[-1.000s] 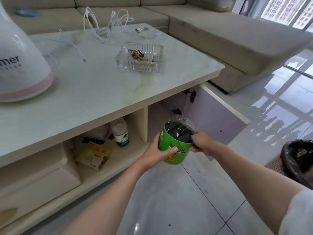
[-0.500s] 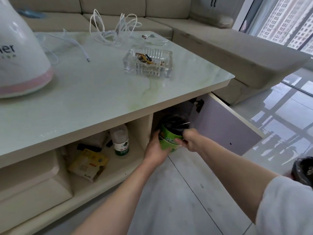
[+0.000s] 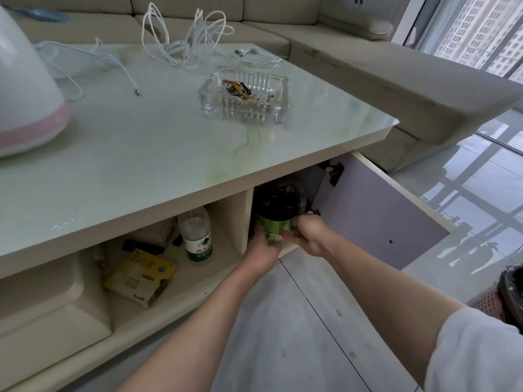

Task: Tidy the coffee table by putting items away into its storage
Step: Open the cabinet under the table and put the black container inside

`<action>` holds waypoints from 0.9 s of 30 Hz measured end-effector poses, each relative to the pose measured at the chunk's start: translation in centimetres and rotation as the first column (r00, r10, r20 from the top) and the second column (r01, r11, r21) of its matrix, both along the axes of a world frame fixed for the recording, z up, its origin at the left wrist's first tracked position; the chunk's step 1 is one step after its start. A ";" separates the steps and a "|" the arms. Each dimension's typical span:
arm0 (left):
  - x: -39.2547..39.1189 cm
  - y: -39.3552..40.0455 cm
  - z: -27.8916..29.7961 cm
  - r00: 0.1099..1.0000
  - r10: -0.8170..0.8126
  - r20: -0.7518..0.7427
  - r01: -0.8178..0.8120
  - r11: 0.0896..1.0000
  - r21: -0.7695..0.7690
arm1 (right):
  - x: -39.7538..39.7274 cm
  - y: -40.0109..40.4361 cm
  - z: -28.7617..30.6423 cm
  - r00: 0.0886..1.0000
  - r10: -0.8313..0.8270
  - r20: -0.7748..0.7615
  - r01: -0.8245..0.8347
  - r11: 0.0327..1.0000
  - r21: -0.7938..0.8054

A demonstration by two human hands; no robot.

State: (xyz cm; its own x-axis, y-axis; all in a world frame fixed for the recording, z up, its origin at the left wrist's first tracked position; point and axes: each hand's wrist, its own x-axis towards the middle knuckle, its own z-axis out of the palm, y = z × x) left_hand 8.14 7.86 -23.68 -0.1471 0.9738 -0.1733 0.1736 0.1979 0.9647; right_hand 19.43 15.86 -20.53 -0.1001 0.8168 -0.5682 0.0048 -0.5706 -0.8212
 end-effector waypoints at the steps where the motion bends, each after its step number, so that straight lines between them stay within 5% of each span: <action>1: 0.1 -0.1 0.2 1.000 -0.010 -0.016 0.010 1.000 -0.016 | 0.0 -0.2 -0.1 1.000 0.015 0.002 -0.015 1.000 0.020; 4: 0.5 -0.7 1.9 0.979 -0.067 -0.194 0.062 0.998 -0.033 | 0.4 -1.7 1.4 0.965 0.110 0.240 -0.156 0.971 0.180; 8: 1.9 -2.6 8.4 0.870 -0.110 -0.481 0.186 0.976 0.113 | 3.0 -4.0 7.9 0.767 0.021 0.641 -0.403 0.793 0.456; 12: 1.9 -4.1 18.5 0.683 0.053 -0.728 0.310 0.882 0.355 | 6.3 -5.9 17.6 0.638 -0.259 0.725 -0.548 0.509 0.664; 14: 0.5 -4.1 22.2 0.579 0.121 -0.806 0.379 0.836 0.397 | 8.3 -6.1 20.6 0.605 -0.383 0.698 -0.545 0.440 0.714; 16: -1.8 -3.7 24.2 0.455 0.072 -0.888 0.406 0.870 0.279 | 10.6 -5.7 21.4 0.482 -0.373 0.792 -0.561 0.564 0.607; 18: -4.7 -3.4 24.6 0.297 -0.020 -0.955 0.362 0.927 0.093 | 12.5 -5.5 20.7 0.354 -0.189 0.916 -0.546 0.754 0.366; 20: -7.6 -3.6 24.1 0.204 -0.082 -0.976 0.329 0.944 -0.011 | 13.4 -6.0 19.5 0.270 0.011 0.963 -0.517 0.845 0.135; 23: -10.1 -3.6 23.0 0.186 -0.120 -0.975 0.387 0.921 -0.040 | 13.5 -7.0 17.5 0.162 0.017 0.987 -0.518 0.852 0.070; 27: -10.7 -3.9 23.0 0.250 -0.097 -0.963 0.388 0.922 0.008 | 8.3 -8.9 16.4 0.269 0.056 0.961 -0.522 0.848 0.097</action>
